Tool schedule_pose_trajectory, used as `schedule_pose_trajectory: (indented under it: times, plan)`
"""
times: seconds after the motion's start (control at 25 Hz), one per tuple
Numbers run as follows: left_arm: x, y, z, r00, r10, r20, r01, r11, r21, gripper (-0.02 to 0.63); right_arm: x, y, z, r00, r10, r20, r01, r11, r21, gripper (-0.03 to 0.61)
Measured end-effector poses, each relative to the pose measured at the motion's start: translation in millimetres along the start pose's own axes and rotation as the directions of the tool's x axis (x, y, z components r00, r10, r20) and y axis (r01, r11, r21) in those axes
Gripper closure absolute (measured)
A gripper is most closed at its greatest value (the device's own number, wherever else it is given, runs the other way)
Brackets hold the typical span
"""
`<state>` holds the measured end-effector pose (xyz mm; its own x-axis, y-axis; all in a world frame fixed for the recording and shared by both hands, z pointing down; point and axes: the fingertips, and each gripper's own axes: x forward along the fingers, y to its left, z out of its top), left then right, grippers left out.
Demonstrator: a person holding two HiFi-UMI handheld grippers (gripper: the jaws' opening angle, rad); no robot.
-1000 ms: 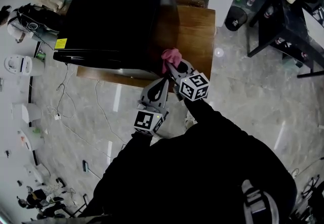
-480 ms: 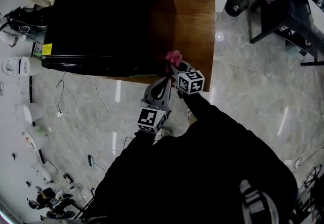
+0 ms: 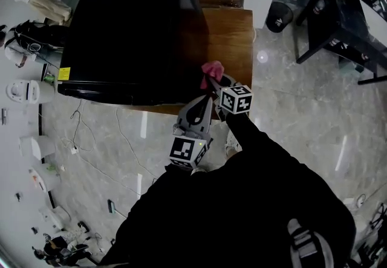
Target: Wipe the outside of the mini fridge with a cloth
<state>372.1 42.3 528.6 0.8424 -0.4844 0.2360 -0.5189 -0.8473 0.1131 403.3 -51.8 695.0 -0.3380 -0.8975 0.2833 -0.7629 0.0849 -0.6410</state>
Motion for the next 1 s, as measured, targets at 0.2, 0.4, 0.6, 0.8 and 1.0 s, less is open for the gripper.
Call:
schedule_pose_trajectory:
  times: [0.2, 0.4, 0.6, 0.8, 1.0]
  plan:
    - [27.2, -11.2, 78.7, 0.994, -0.004, 0.106, 0.01, 0.999, -0.052, 0.607, -16.0, 40.1, 135.6, 0.979, 0.114, 0.168, -0.11, 0.993, -0.034, 0.488]
    - [49.8, -15.7, 126.8, 0.988, 0.018, 0.152, -0.015, 1.0, -0.026, 0.607, -16.3, 70.5, 234.1, 0.945, 0.232, 0.233, -0.225, 0.973, -0.057, 0.488]
    - [62.9, -6.7, 159.0, 0.98, 0.055, 0.194, -0.055, 0.998, -0.005, 0.607, -0.9, 98.1, 285.5, 0.912, 0.328, 0.244, -0.323, 0.944, -0.062, 0.488]
    - [74.1, 1.4, 168.7, 0.976, 0.08, 0.205, -0.084, 0.996, 0.01, 0.607, 17.7, 111.4, 295.6, 0.898, 0.371, 0.236, -0.372, 0.927, -0.041, 0.488]
    - [88.6, 11.9, 149.1, 0.98, 0.096, 0.172, -0.094, 0.995, -0.016, 0.607, 32.5, 90.5, 284.3, 0.902, 0.351, 0.253, -0.361, 0.932, -0.005, 0.488]
